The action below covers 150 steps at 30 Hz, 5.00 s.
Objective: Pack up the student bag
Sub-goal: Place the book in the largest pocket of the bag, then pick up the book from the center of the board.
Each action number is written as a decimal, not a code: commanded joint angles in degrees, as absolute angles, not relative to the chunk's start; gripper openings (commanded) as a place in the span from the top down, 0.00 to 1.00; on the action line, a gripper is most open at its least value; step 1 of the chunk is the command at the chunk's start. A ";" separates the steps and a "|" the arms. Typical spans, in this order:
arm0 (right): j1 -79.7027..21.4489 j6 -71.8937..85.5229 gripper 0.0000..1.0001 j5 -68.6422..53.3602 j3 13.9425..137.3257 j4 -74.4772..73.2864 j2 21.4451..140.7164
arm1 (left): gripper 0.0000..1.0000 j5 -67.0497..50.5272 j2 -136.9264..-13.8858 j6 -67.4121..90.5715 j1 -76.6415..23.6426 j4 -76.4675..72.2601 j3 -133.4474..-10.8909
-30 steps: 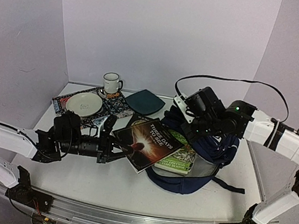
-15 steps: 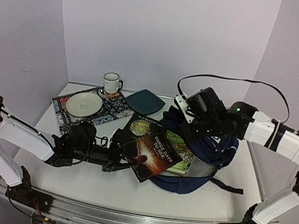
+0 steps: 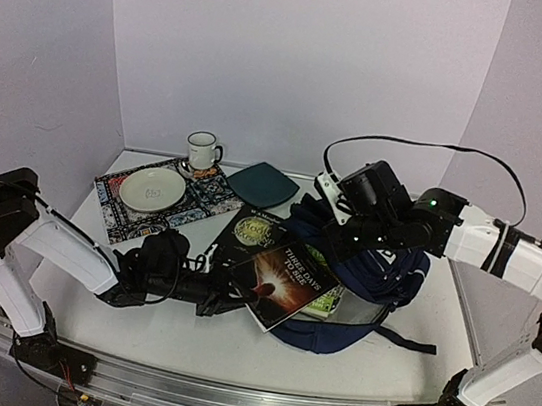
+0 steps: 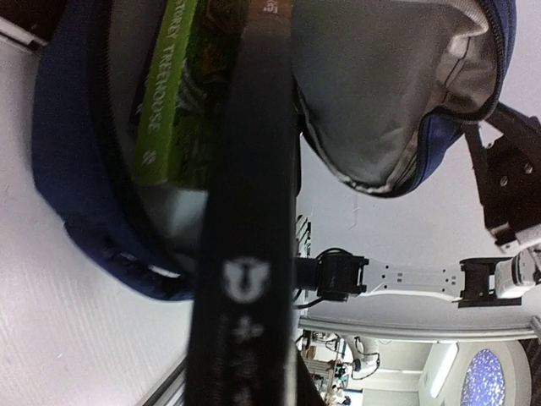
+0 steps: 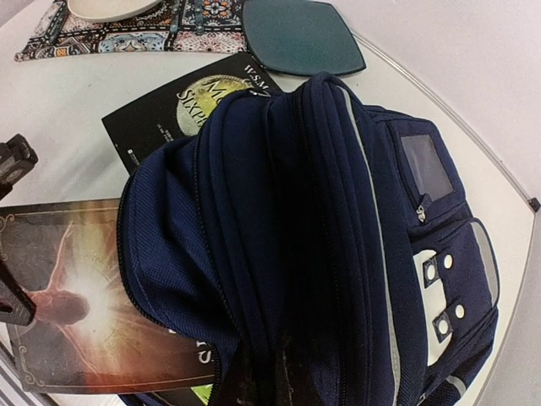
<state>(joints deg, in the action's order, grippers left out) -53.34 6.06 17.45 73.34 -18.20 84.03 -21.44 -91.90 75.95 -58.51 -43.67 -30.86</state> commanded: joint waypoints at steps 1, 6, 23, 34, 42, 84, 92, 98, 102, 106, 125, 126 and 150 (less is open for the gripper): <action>-54.24 9.17 1.00 12.92 73.27 -9.48 80.14 | 1.00 -16.53 -94.93 78.39 -58.71 -50.46 -38.77; -54.40 10.96 1.00 12.10 71.28 -8.12 79.08 | 1.00 -11.59 -100.24 80.48 -59.85 -51.00 -45.09; -54.34 11.54 1.00 11.73 68.98 -7.29 77.69 | 0.61 4.00 -112.18 78.68 -65.84 -50.72 -56.92; -54.35 9.41 1.00 17.72 67.85 -7.34 76.02 | 0.30 9.49 -107.16 71.66 -70.49 -37.24 -56.95; -54.39 7.76 1.00 21.67 67.32 -7.84 75.32 | 0.18 14.64 -102.69 68.25 -73.55 -27.86 -54.93; -52.31 14.88 0.17 23.28 51.15 -16.84 62.56 | 0.09 11.32 -118.75 16.11 -43.94 19.06 -88.36; -52.30 15.77 0.05 22.35 52.43 -17.49 62.57 | 0.09 9.73 -129.15 11.16 -43.27 25.83 -99.35; -52.35 16.91 0.02 20.18 53.49 -17.41 65.74 | 0.10 8.24 -130.28 12.90 -43.33 27.81 -96.21; -52.33 17.86 0.02 17.53 54.67 -16.99 68.71 | 0.11 7.17 -127.71 17.72 -43.58 27.80 -88.89; -52.51 19.13 0.02 14.40 54.91 -14.90 71.02 | 0.13 7.16 -123.84 22.45 -45.09 27.36 -80.38; -60.25 24.86 0.02 7.63 57.14 -7.59 77.90 | 0.14 8.37 -104.17 44.70 -62.25 23.57 -50.44; -60.60 25.05 0.02 7.64 57.10 -7.21 78.05 | 0.14 8.32 -103.57 45.78 -62.95 23.56 -49.17; -62.91 21.49 0.02 3.20 69.50 1.99 96.91 | 0.03 8.58 -77.51 54.20 -49.64 23.67 -40.05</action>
<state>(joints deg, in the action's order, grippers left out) -62.72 22.79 3.98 64.77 0.23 91.91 8.98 -79.94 52.64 -53.86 22.02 -41.67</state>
